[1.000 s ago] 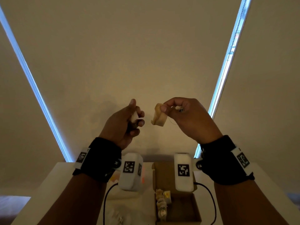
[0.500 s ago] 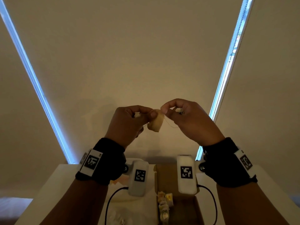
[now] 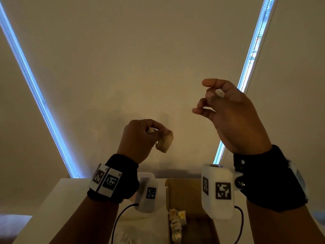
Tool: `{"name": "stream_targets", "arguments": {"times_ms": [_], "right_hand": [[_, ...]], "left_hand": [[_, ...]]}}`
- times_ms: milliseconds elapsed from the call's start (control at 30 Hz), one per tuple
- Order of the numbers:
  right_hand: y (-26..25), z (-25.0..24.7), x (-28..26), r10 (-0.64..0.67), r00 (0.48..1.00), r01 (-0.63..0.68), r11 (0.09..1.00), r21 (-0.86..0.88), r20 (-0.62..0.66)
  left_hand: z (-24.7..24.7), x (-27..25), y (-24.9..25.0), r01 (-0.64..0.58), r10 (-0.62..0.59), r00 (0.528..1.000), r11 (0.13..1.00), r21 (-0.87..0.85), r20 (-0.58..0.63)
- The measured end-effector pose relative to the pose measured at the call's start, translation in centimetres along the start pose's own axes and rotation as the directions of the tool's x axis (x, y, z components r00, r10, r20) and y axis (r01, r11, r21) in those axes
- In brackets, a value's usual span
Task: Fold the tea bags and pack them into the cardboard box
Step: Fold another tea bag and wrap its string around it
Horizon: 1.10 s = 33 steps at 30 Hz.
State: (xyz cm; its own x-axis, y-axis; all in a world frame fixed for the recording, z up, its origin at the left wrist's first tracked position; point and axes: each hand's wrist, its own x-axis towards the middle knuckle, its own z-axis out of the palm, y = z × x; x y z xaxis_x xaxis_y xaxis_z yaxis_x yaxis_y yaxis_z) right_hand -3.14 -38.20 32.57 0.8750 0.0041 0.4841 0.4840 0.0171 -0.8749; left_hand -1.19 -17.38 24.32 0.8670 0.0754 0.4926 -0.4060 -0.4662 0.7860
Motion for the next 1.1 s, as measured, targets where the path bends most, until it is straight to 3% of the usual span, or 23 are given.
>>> {"name": "stream_targets", "arguments": {"times_ms": [133,267,433,633,933,1100], "right_hand": [[-0.8,0.0,-0.7,-0.030,0.998,0.031,0.999,-0.018,0.050],[-0.7,-0.4,-2.1,-0.015,0.994,0.024,0.996,-0.084,0.106],[0.6,-0.6,-4.7,0.122,0.977,-0.127,0.992,0.021,0.173],[1.9,0.2,-5.6,0.285,0.910,-0.323,0.942,0.085,0.300],[3.8,0.3,-5.1,0.368,0.851,-0.378,0.925,-0.050,0.375],[5.4,0.8,-3.8,0.404,0.807,-0.377,0.914,-0.152,0.430]], "left_hand": [[0.5,0.3,-0.1,-0.012,0.013,1.000,0.999,0.041,-0.021],[0.8,1.3,-0.5,0.050,-0.049,0.995,0.999,0.006,-0.085],[0.5,2.9,-0.3,0.091,-0.094,0.981,0.996,-0.024,-0.169],[0.4,5.0,2.0,0.076,-0.091,0.978,0.994,-0.082,-0.190],[-0.2,6.8,5.1,0.096,-0.138,0.986,0.925,-0.369,-0.091],[-0.4,5.9,6.2,0.127,-0.120,0.992,0.863,-0.490,0.046]]}}
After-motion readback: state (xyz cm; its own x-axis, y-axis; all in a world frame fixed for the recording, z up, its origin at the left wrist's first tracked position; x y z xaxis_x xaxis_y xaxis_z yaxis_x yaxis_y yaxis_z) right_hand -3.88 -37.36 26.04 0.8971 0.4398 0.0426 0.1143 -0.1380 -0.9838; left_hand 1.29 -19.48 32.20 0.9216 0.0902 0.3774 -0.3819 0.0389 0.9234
